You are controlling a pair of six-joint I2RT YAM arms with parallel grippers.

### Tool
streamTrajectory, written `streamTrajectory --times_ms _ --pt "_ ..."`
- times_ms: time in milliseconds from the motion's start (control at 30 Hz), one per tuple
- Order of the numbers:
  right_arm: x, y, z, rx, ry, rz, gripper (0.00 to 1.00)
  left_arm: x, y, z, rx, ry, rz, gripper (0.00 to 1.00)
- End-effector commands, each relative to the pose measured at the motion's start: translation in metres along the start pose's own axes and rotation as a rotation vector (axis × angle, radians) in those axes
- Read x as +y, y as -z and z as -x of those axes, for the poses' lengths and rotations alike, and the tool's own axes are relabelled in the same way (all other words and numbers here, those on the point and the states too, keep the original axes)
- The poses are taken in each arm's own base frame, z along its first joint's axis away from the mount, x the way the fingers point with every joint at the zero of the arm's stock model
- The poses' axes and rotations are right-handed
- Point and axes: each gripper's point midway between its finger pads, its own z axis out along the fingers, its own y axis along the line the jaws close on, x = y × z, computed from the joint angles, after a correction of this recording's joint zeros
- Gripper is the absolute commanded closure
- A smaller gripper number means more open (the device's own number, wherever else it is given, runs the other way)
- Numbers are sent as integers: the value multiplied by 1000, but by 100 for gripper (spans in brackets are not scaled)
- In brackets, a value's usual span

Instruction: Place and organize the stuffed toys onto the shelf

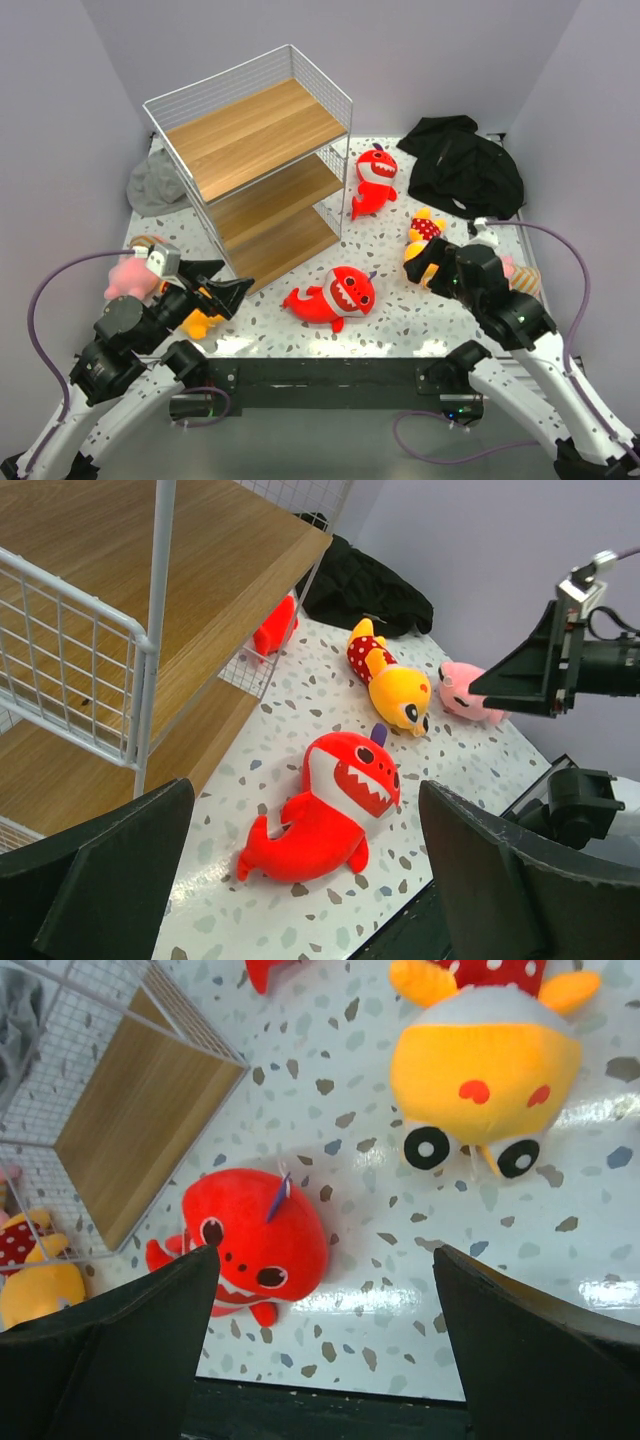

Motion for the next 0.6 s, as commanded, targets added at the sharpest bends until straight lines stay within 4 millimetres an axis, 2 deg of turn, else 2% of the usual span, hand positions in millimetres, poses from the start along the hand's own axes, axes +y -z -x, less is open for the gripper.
streamTrajectory --times_ms 0,33,67,100,133,200,300,433,567 --pt "23 -34 -38 136 -47 115 11 -2 -5 0 -1 11 -8 0" --pt "25 -39 -60 216 -76 140 12 -3 -5 0 3 11 -9 0" --pt "25 -45 -67 243 -113 139 13 -2 -5 -1 7 10 -7 0" --pt "38 -50 -68 251 -187 184 13 -3 -5 -1 9 10 -10 0" --pt "38 -56 -89 327 -216 197 13 -2 -5 -1 6 12 -8 0" --pt "49 -65 -100 358 -313 265 13 -2 -3 1 -5 13 -6 0" --pt "53 -69 -104 358 -401 291 13 -2 -1 3 -17 15 -10 0" --pt "54 -69 -97 298 -459 325 12 -2 1 5 -30 17 -9 0" --pt "46 -74 -93 240 -476 306 12 -2 1 4 -28 19 -10 0"
